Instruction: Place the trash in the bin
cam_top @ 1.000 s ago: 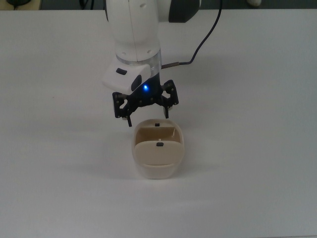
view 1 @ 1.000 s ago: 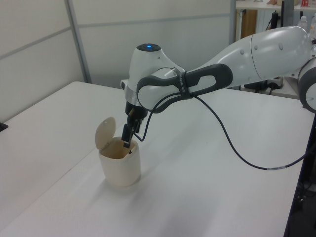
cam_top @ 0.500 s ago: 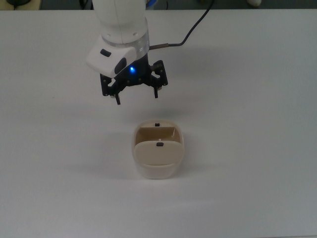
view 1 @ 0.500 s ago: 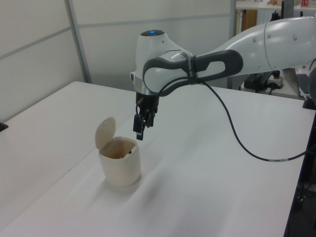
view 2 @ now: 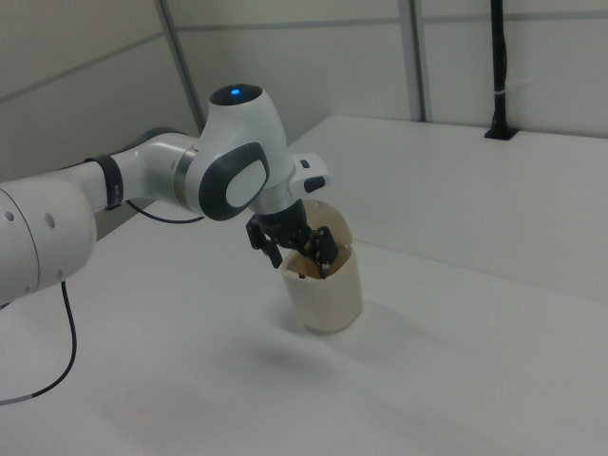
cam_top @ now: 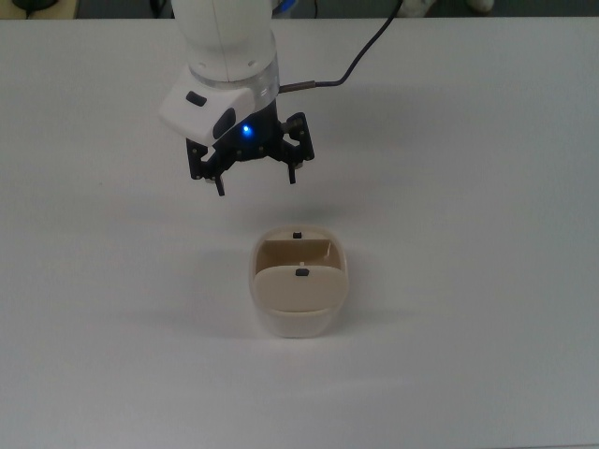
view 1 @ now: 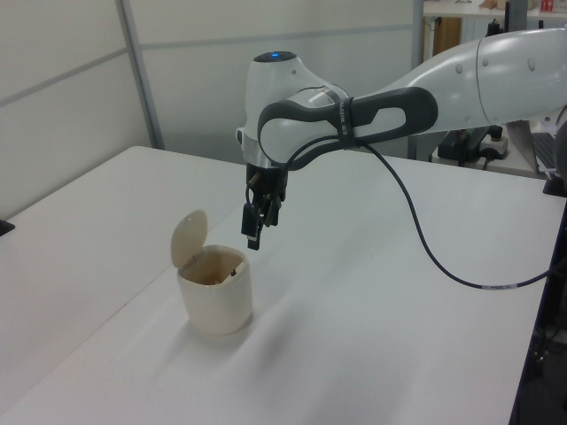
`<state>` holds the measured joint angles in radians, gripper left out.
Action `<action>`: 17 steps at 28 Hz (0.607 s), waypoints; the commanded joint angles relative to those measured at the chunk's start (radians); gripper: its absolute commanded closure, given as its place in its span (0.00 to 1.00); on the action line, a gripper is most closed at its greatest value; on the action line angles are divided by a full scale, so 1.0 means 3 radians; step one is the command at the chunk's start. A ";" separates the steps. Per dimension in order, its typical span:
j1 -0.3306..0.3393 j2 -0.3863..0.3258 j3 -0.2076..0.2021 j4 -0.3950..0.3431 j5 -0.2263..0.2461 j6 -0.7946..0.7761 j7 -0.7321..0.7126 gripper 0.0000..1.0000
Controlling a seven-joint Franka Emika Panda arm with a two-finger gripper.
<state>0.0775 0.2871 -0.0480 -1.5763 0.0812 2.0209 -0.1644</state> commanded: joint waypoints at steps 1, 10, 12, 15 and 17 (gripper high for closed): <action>0.0013 -0.0047 -0.0060 -0.0002 -0.0046 -0.0064 0.0072 0.00; 0.0013 -0.0067 -0.0075 0.0013 -0.0041 -0.0069 0.0057 0.00; 0.0013 -0.0067 -0.0075 0.0013 -0.0041 -0.0064 0.0057 0.00; 0.0018 -0.0067 -0.0075 0.0013 -0.0041 -0.0064 0.0057 0.00; 0.0013 -0.0067 -0.0080 0.0013 -0.0041 -0.0064 0.0052 0.00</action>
<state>0.0768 0.2786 -0.0643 -1.5740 0.0812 2.0209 -0.1644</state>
